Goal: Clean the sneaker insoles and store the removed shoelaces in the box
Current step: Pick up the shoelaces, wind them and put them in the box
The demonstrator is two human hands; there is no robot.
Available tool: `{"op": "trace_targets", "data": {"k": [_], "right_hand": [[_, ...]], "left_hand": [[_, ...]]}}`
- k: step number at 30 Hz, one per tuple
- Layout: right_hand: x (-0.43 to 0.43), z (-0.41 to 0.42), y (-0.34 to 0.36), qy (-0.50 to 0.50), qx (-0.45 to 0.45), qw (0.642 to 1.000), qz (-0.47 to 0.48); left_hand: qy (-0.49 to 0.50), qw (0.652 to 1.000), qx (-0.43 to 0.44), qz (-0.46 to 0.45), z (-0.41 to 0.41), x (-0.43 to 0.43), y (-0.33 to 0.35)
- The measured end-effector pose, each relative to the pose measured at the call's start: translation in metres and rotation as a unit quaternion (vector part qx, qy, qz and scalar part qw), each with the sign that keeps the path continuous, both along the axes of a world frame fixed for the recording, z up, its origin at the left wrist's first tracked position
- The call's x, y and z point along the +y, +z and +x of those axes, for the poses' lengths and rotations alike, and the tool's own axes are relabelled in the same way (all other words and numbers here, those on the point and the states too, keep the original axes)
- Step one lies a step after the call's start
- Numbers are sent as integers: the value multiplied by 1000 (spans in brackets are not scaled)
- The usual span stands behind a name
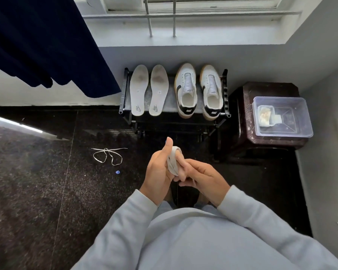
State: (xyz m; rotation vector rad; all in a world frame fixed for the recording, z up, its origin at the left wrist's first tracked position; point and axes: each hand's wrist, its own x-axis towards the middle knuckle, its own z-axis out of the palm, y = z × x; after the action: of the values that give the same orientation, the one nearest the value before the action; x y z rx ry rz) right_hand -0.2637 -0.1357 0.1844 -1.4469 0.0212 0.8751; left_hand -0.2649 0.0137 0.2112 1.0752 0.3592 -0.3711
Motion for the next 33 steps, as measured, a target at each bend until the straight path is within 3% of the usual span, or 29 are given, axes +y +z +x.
{"op": "trace_targets", "data": {"k": [4,9,12,17,22,26,33], "right_hand": [[17,-8,6,-32,-4,999,26],[33,-11,10,-93,52,994,30],[36,-13,9,-100,-4,994,-36],[45,-11,3,-112,-145,971,-151],[51,-14,-2,-122,-264,938,-189],[55,-15,-12,-163,-386,878,-233],[49,-9,-27,-176,-395,862,-263]], "left_hand": [[88,996,14,-16,2,4,0],[73,988,-25,136,4,11,-12],[47,984,-42,166,3,17,-17],[22,993,8,116,-1,22,-21],[63,996,56,12,2,26,-22],[89,991,83,-65,7,26,-22],[87,981,115,-126,8,10,-29]]}}
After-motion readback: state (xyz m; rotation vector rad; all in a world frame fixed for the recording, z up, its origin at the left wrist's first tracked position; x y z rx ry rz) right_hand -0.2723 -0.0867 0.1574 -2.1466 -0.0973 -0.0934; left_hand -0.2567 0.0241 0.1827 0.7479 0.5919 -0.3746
